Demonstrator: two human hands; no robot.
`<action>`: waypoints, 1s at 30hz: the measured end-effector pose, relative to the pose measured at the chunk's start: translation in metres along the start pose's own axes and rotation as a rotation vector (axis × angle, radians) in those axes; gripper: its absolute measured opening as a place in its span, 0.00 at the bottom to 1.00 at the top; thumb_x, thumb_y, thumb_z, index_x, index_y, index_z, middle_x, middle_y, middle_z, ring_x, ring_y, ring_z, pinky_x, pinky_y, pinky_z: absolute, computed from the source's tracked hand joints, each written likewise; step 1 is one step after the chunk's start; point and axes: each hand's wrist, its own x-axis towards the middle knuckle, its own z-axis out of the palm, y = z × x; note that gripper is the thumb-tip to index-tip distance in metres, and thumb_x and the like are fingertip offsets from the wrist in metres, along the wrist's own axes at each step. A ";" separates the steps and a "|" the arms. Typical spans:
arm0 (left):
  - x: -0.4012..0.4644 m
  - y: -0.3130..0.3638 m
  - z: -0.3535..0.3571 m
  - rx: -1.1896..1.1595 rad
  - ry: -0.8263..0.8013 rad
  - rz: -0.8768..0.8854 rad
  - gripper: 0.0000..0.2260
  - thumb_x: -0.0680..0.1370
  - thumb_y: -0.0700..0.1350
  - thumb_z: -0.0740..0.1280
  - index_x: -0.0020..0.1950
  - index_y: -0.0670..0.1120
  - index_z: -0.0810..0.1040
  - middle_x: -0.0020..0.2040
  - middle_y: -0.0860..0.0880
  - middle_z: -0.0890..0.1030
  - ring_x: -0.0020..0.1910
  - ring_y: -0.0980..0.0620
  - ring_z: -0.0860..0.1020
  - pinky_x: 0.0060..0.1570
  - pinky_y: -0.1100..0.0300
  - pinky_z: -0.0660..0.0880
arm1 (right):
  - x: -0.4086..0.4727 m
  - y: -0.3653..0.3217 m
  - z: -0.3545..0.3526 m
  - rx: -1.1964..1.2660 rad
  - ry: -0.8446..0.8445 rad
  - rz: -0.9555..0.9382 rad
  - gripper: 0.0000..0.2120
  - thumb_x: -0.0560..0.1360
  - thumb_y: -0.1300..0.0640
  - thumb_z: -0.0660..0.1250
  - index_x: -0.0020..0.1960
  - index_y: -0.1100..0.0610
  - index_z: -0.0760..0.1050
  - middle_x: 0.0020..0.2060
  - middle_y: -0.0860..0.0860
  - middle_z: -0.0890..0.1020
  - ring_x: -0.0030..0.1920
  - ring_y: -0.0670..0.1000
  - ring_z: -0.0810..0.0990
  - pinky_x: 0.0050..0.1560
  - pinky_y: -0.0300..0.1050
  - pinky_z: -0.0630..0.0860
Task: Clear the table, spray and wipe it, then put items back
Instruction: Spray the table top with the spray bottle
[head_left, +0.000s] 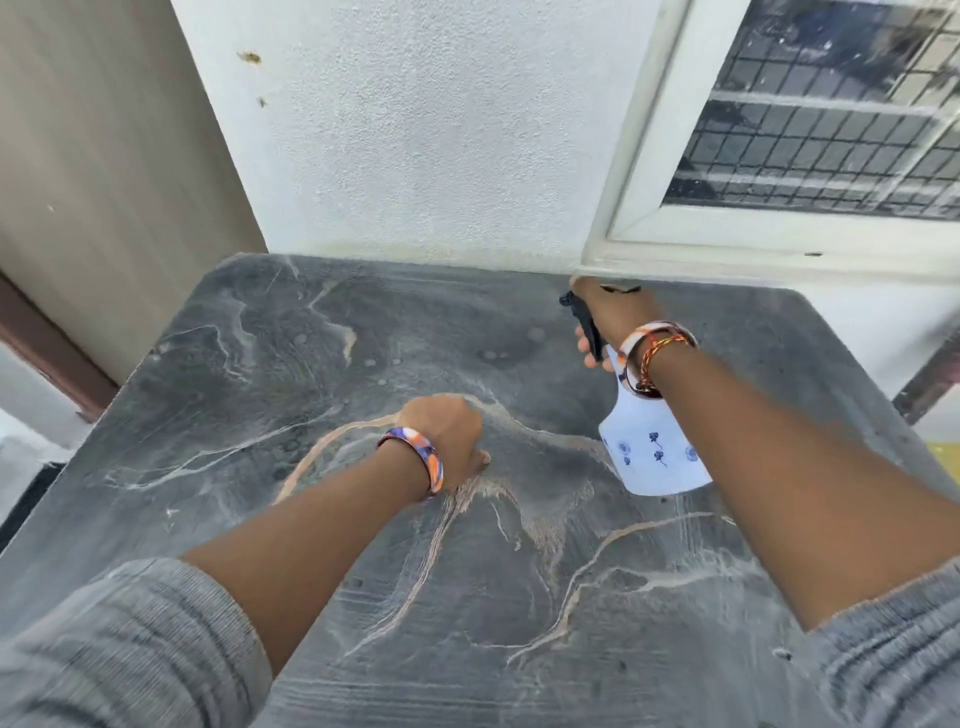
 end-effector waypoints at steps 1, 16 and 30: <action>0.004 0.001 -0.003 0.025 0.002 0.020 0.17 0.77 0.56 0.59 0.48 0.44 0.77 0.50 0.45 0.80 0.48 0.43 0.80 0.36 0.58 0.68 | -0.001 0.006 -0.007 -0.006 0.039 0.000 0.18 0.70 0.43 0.66 0.35 0.58 0.77 0.22 0.53 0.76 0.20 0.50 0.72 0.23 0.36 0.69; 0.069 0.110 -0.054 -0.113 -0.027 0.351 0.17 0.77 0.51 0.60 0.65 0.48 0.72 0.61 0.44 0.77 0.60 0.42 0.76 0.54 0.53 0.74 | 0.000 0.056 -0.192 0.049 0.477 0.059 0.22 0.68 0.40 0.67 0.35 0.60 0.77 0.25 0.56 0.77 0.19 0.53 0.73 0.23 0.42 0.74; 0.073 0.199 -0.070 -0.145 -0.075 0.358 0.16 0.76 0.53 0.62 0.62 0.49 0.74 0.61 0.47 0.78 0.59 0.43 0.77 0.55 0.52 0.76 | -0.050 0.115 -0.254 0.021 0.284 0.168 0.19 0.71 0.43 0.68 0.37 0.60 0.76 0.21 0.55 0.77 0.16 0.50 0.74 0.18 0.35 0.69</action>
